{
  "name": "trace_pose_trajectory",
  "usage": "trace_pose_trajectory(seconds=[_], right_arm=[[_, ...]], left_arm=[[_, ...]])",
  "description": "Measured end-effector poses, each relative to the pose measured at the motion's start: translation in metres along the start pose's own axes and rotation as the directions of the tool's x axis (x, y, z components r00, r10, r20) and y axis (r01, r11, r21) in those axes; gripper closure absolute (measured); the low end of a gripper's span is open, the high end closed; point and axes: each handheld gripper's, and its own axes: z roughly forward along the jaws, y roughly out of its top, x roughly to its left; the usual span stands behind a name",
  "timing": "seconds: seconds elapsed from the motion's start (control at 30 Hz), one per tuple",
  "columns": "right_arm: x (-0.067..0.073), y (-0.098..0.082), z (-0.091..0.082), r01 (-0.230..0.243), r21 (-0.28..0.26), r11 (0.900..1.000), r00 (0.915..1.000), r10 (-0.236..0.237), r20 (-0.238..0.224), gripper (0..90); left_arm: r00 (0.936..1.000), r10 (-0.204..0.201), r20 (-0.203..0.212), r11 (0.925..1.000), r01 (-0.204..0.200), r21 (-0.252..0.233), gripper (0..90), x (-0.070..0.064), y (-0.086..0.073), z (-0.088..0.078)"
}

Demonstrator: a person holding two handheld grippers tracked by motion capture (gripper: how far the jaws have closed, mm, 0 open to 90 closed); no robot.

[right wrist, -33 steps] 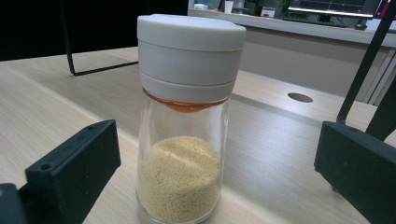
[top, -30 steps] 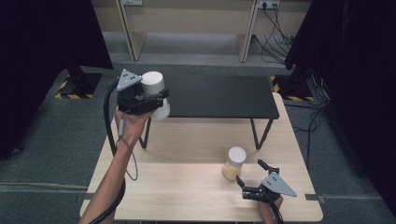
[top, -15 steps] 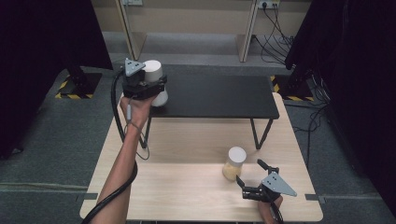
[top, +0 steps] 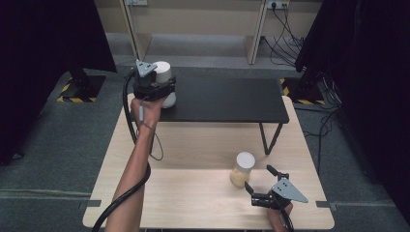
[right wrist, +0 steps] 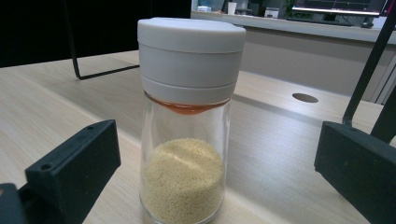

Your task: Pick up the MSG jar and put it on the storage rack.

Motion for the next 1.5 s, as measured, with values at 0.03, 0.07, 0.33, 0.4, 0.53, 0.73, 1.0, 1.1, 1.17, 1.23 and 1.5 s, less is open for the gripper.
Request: trace_pose_trajectory(seconds=[0.03, 0.07, 0.33, 0.4, 0.53, 0.73, 1.0, 1.1, 1.17, 1.23, 1.5], right_arm=[[0.000, 0.000, 0.000, -0.001, 0.000, 1.000, 1.0000, 0.001, 0.000, 0.1], [0.000, 0.000, 0.000, -0.001, 0.001, 1.000, 1.0000, 0.001, 0.000, 0.1], [0.001, 0.001, 0.000, 0.008, 0.002, 1.000, 1.0000, -0.008, 0.000, 0.1], [0.002, 0.001, 0.000, 0.015, 0.004, 1.000, 0.9999, -0.015, 0.000, 0.1], [0.002, 0.001, 0.000, 0.017, 0.005, 1.000, 0.9999, -0.017, 0.001, 0.1], [0.002, 0.001, 0.001, 0.022, 0.007, 1.000, 0.9998, -0.022, 0.001, 0.1], [0.004, 0.002, 0.001, 0.030, 0.008, 1.000, 0.9995, -0.030, 0.003, 0.1], [0.004, 0.002, 0.001, 0.033, 0.012, 0.999, 0.9994, -0.033, 0.004, 0.1], [0.004, 0.002, 0.001, 0.036, 0.012, 0.999, 0.9993, -0.036, 0.003, 0.1], [0.004, 0.003, 0.001, 0.033, 0.014, 0.999, 0.9994, -0.033, 0.003, 0.1], [0.005, 0.003, 0.001, 0.038, 0.016, 0.999, 0.9993, -0.038, 0.002, 0.1]], left_arm=[[1.0000, -0.006, 0.001, 1.0000, 0.006, -0.001, 35.0, 0.001, -0.001, 0.001], [0.9999, -0.013, -0.002, 0.9999, 0.013, -0.002, 35.0, 0.001, -0.003, 0.001], [0.9990, 0.038, -0.024, 0.9991, -0.038, -0.017, 32.3, -0.010, -0.009, 0.001], [0.9994, -0.023, -0.027, 0.9997, 0.024, 0.010, 17.5, -0.008, -0.002, 0.001], [0.9971, -0.058, -0.050, 0.9982, 0.059, 0.011, 5.9, -0.008, 0.001, -0.004], [0.9958, -0.089, -0.019, 0.9960, 0.089, -0.011, 1.2, 0.001, -0.005, -0.014], [0.9960, -0.087, 0.019, 0.9950, 0.088, -0.047, 0.6, 0.006, -0.020, -0.033], [0.9954, -0.087, 0.040, 0.9951, 0.088, -0.045, 0.5, 0.008, -0.025, -0.039], [0.9958, -0.075, 0.052, 0.9956, 0.078, -0.052, 0.6, 0.008, -0.032, -0.044], [0.9974, -0.044, 0.056, 0.9978, 0.047, -0.046, 0.4, 0.007, -0.035, -0.048], [0.9949, -0.035, 0.095, 0.9961, 0.042, -0.078, 0.2, 0.016, -0.063, -0.066]])
